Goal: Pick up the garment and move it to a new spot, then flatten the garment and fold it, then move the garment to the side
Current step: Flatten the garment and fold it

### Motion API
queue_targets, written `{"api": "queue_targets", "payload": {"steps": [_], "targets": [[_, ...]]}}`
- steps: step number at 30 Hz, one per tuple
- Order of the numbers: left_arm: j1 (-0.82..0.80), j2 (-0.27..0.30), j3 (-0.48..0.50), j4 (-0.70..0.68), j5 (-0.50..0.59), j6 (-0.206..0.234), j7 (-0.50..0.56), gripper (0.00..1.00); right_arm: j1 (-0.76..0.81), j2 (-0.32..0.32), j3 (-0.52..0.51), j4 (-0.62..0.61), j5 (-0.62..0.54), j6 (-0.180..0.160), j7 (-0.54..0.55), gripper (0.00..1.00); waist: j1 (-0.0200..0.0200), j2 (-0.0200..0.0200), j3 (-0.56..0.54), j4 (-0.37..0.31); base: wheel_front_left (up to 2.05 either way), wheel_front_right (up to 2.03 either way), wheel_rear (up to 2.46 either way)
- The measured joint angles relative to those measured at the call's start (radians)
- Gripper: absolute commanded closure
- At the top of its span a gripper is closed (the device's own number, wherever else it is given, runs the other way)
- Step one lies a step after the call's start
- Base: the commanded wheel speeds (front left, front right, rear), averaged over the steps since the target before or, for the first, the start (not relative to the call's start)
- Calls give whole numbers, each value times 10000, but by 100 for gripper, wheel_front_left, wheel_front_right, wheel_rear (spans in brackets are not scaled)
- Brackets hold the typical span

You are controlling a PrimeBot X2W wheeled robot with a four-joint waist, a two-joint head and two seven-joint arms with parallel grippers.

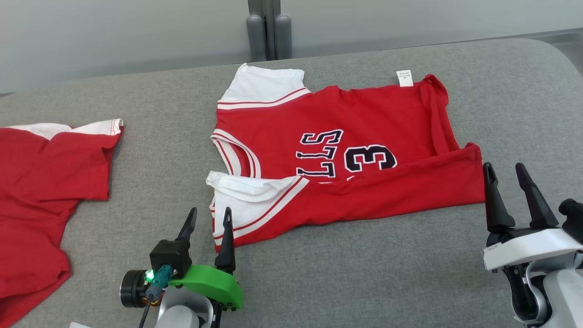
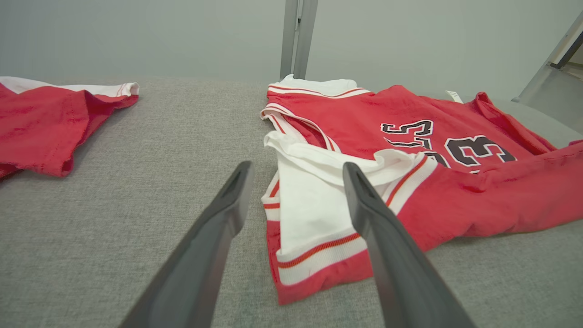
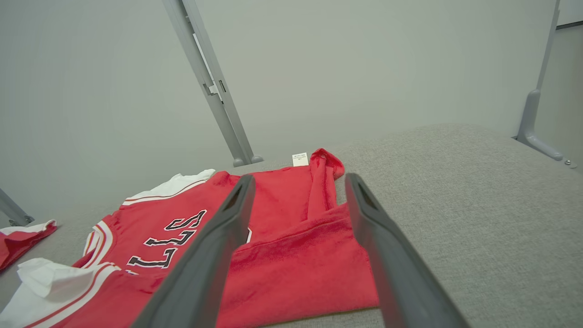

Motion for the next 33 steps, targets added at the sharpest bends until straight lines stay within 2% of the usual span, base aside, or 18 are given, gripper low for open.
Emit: {"api": "queue_targets", "payload": {"steps": [8,12,16,18,19,24,33], "targets": [[-662,-6,-491,2456,-355,539,4,0,-156,-71,46,-88,-48,0,0,0,0,0,185,-317,0,0,0],[-1093,-8,-633,3058,-489,700,2,0,-172,-71,29,-90,-52,0,0,0,0,0,289,-444,0,0,0],[-1337,-8,-717,3442,-606,742,-13,0,-191,-67,-2,-86,-71,0,0,0,0,0,370,-529,0,0,0],[-1442,-6,-871,3662,-677,610,-27,0,-195,-65,-44,-73,-86,0,0,0,0,0,396,-548,0,0,0],[-1500,-6,-941,3768,-740,556,-27,100,-197,-61,-77,-50,-115,0,0,0,0,0,405,-548,0,0,0],[-1659,-35,-1114,3522,-790,447,-10,100,-215,-40,-341,663,-343,0,0,0,0,0,420,-432,0,0,0],[-1344,-21,-502,1174,-33,763,0,100,-822,270,-671,2991,-802,0,113,0,0,0,434,149,0,0,0]]}}
